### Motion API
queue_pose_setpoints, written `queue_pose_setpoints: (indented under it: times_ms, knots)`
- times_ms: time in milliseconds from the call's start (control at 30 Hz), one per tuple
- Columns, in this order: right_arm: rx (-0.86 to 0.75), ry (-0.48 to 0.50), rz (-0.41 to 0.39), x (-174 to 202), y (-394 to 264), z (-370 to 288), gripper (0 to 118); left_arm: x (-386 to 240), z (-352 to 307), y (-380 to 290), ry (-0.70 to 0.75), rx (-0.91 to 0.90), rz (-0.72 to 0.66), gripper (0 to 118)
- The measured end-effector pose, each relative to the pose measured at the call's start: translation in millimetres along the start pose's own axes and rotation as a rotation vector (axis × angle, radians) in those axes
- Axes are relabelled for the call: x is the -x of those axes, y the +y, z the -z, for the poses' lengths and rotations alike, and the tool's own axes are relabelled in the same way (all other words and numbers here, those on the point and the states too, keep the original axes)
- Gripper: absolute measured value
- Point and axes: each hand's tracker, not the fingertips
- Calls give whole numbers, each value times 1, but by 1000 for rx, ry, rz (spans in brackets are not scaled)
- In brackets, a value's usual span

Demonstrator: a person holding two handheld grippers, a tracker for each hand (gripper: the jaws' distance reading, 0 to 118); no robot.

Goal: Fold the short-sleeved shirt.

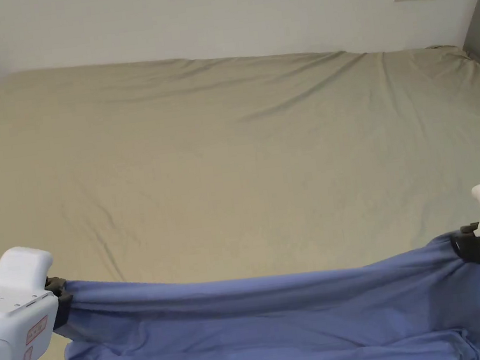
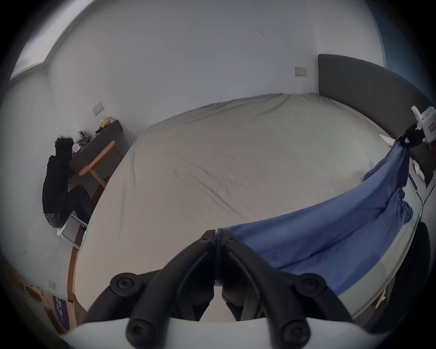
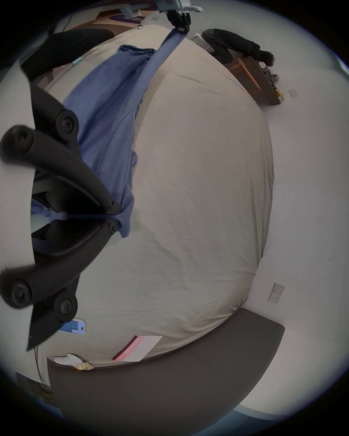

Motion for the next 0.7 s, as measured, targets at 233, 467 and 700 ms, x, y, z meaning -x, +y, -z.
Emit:
queue_pose_setpoints:
  times_ms: [233,467,700]
  knots:
    - [119,28,-41,19,-64,-12,4,-5,-1,-53,-39,132,43,0]
    - [314,76,-11,25,-119,19,4,-14,10,-97,-85,272,105,0]
    - [421,75,-17,34,-145,53,4,-23,33,-118,-112,372,140,0]
